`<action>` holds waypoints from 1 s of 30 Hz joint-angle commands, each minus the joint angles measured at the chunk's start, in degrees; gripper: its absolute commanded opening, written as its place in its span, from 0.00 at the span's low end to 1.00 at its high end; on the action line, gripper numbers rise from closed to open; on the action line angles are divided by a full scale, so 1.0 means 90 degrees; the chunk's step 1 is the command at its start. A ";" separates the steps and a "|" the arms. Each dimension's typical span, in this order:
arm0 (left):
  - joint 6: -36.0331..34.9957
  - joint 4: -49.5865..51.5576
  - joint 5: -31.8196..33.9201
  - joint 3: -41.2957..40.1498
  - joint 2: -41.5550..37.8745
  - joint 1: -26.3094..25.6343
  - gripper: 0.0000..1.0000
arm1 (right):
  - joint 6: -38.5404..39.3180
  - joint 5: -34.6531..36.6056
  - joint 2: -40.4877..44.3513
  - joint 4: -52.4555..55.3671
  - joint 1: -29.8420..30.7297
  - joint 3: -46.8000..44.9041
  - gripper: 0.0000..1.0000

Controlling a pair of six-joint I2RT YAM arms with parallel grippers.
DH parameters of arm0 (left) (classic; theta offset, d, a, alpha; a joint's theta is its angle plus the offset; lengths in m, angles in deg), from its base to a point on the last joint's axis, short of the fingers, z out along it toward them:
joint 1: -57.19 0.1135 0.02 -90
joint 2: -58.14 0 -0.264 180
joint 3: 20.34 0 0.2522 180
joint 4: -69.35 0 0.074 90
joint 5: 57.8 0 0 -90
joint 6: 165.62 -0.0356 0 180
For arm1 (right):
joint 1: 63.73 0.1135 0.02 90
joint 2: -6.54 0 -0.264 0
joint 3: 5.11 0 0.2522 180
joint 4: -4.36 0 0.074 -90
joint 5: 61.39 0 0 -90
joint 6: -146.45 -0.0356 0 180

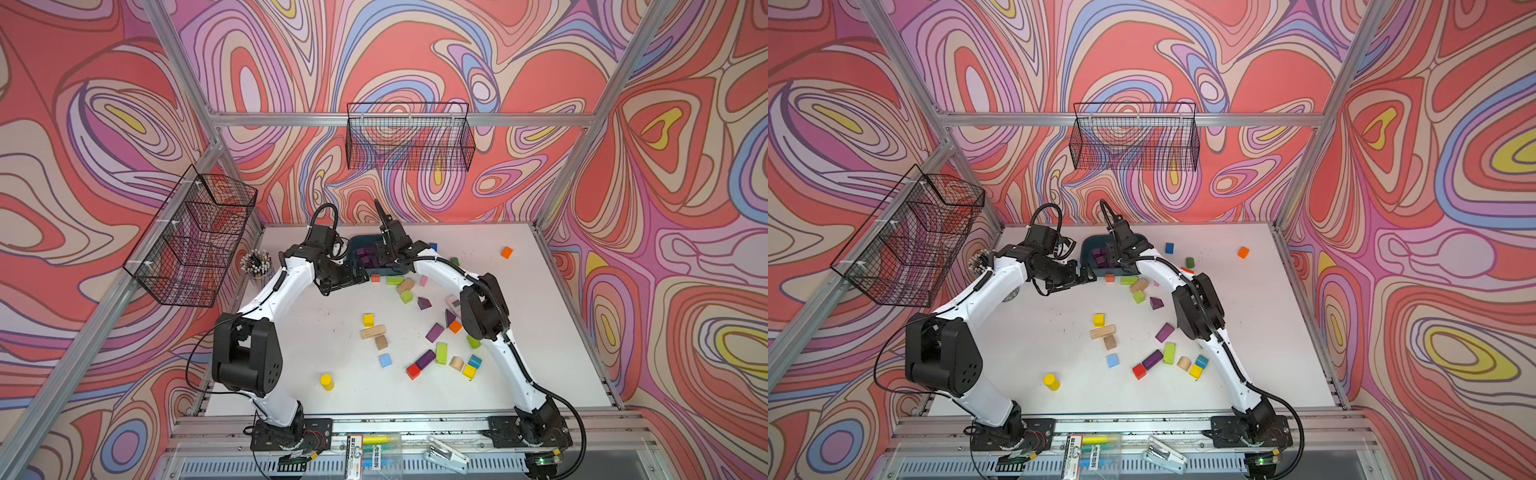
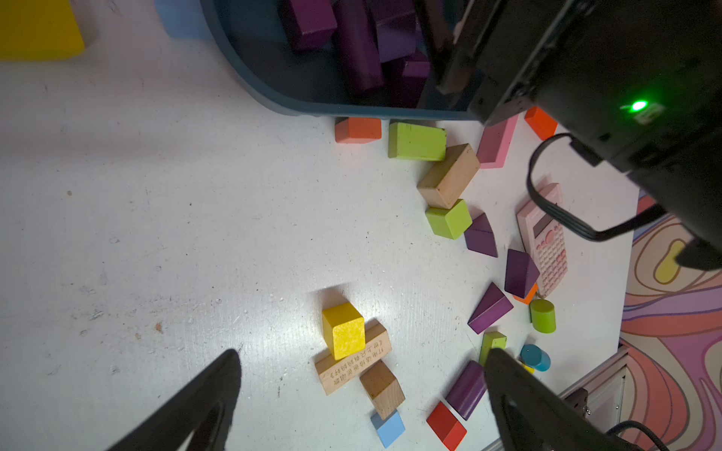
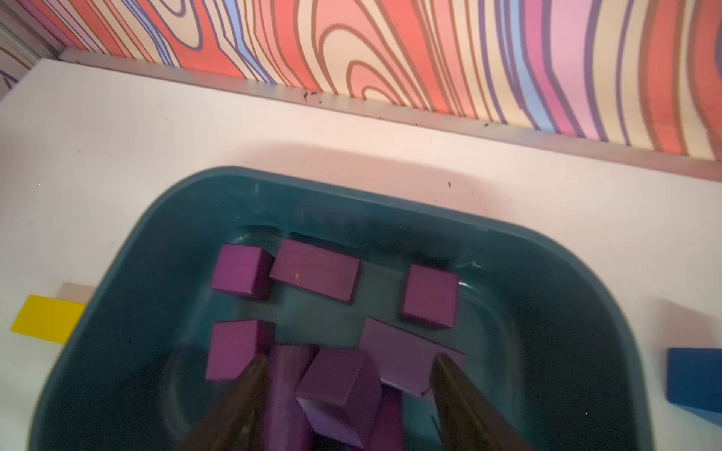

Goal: Pick purple bricks into the storage bin
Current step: Place the building block in the storage box.

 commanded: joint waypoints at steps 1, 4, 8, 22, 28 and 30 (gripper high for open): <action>0.0013 -0.0060 0.0016 -0.0074 -0.0229 0.0038 1.00 | 0.0050 0.0190 0.0796 0.0012 -0.0007 -0.0223 0.70; 0.0027 -0.0069 -0.0010 -0.0084 -0.0235 0.0038 1.00 | 0.0030 0.0339 0.1268 0.0064 -0.0007 -0.0643 0.70; 0.0048 -0.0104 -0.0053 -0.0101 -0.0254 0.0038 1.00 | -0.0003 0.0519 0.1901 0.0080 -0.0010 -0.1278 0.70; 0.0138 -0.0242 -0.0171 -0.0218 -0.0268 0.0038 0.98 | -0.0517 0.1025 0.4028 0.0555 -0.0015 -0.3335 0.69; 0.0175 -0.0292 -0.0222 -0.0259 -0.0241 -0.0019 0.95 | -0.0925 0.1121 0.4705 0.0872 -0.0010 -0.4045 0.68; 0.0182 -0.0300 -0.0210 -0.0254 -0.0216 -0.0056 0.94 | -0.1066 0.1108 0.4868 0.0956 -0.0009 -0.4260 0.68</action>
